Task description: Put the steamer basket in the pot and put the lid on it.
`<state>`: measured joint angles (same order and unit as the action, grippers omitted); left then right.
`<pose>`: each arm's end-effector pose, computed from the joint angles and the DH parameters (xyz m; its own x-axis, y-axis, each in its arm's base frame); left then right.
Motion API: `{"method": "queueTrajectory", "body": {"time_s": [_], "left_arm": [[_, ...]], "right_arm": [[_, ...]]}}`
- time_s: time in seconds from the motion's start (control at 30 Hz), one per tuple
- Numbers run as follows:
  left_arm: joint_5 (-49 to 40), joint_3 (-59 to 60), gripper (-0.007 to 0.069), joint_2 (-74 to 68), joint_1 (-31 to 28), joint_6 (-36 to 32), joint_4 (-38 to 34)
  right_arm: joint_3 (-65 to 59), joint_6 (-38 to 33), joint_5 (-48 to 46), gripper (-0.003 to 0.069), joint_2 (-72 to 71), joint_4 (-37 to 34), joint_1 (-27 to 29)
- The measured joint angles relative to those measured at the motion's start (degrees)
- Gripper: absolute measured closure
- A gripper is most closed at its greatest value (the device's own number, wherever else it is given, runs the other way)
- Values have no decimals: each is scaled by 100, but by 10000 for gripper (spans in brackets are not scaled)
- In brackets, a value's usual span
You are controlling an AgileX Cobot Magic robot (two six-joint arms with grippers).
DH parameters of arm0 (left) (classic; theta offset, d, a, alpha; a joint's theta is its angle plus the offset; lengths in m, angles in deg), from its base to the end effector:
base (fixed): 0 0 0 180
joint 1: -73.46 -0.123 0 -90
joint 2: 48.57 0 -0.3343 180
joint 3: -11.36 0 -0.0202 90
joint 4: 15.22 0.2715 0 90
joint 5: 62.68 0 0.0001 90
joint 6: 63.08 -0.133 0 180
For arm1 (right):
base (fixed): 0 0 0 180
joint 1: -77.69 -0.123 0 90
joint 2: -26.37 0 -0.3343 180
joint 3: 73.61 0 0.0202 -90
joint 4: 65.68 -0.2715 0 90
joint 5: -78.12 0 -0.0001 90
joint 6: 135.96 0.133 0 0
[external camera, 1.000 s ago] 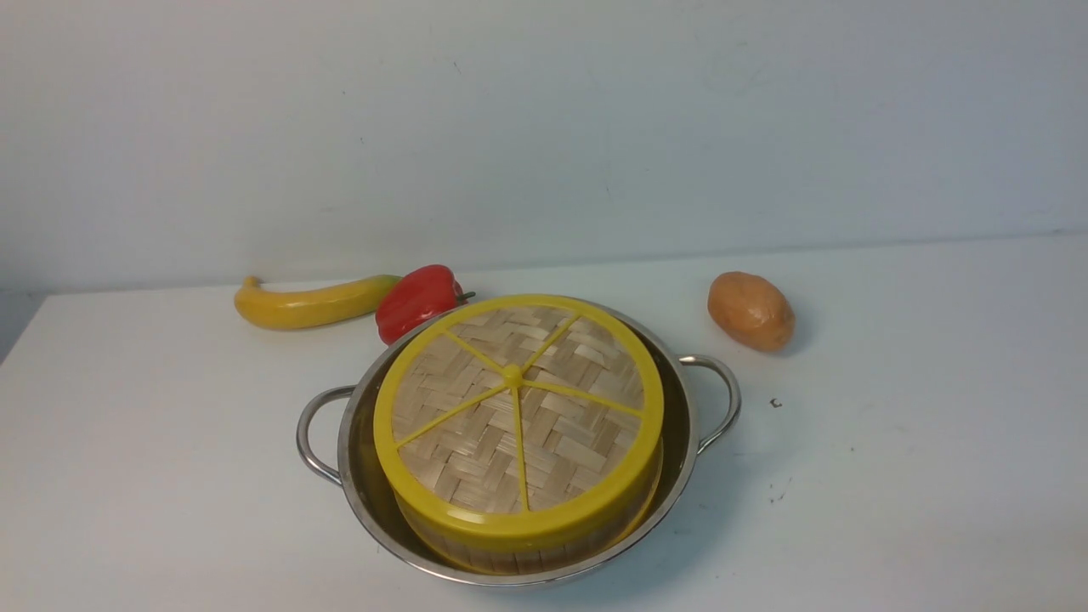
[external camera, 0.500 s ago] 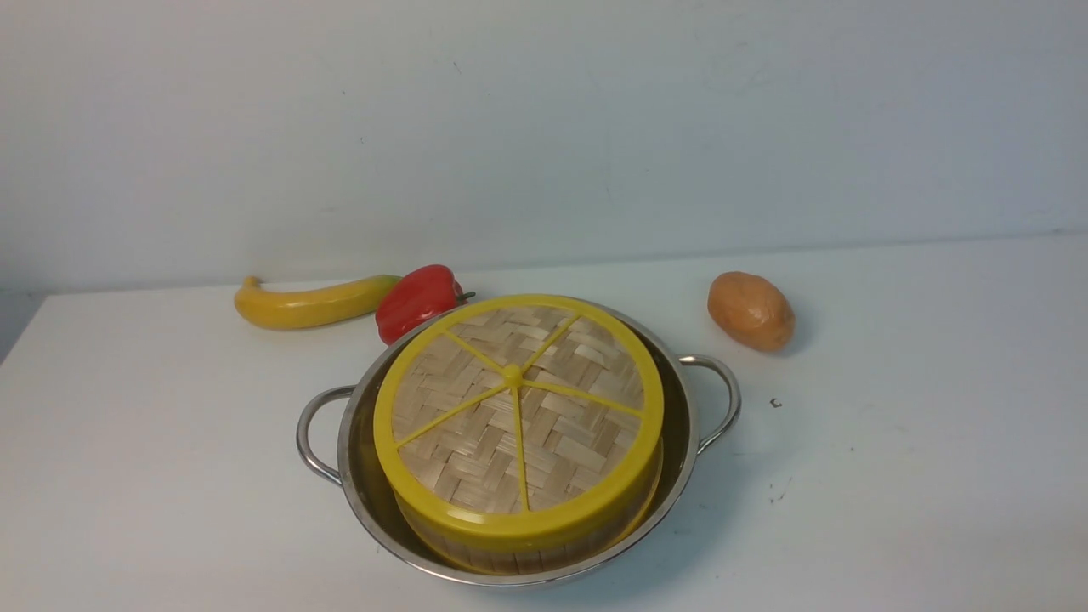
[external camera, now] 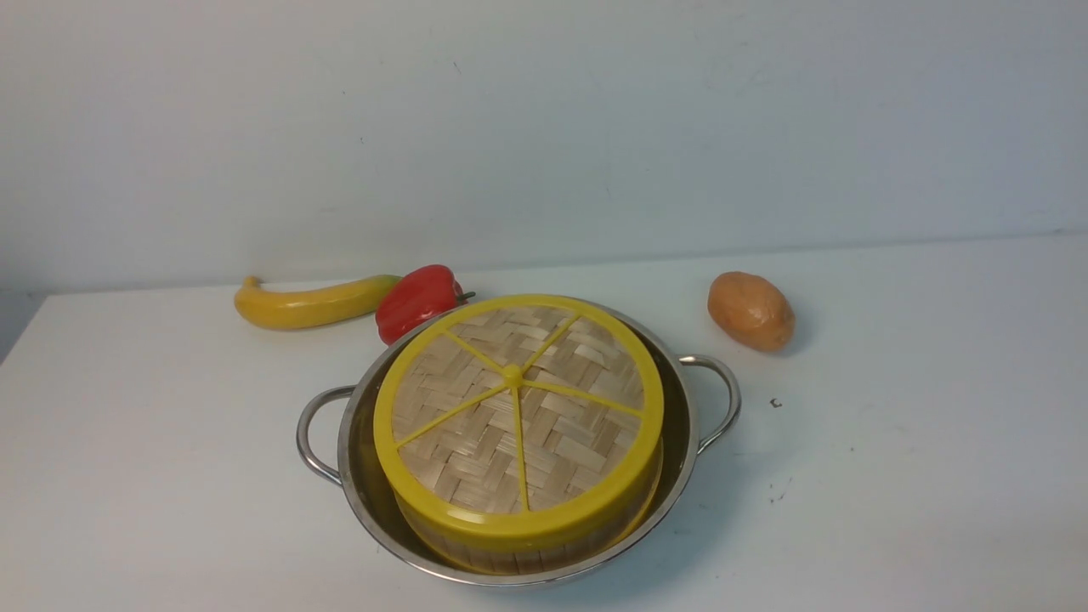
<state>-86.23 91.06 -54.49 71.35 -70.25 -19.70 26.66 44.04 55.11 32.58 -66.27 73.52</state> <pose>0.0623 -0.0019 0.1547 -0.3270 0.0414 -0.9441 0.0102 0.9991 0.0403 0.0626 0.0051 0.1553 -0.3246 -0.0142 -0.9458 -0.0734 0.9972 0.0103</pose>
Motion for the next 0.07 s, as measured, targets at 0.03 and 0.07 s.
{"method": "queueTrajectory", "body": {"time_s": [0.03, 0.07], "left_arm": [[0, 0, 498, 0, 0, 0, 0], [0, 0, 498, 0, 0, 0, 0]], "right_arm": [[0, 0, 0, 477, 0, 0, 0], [0, 0, 0, 476, 0, 0, 0]]}}
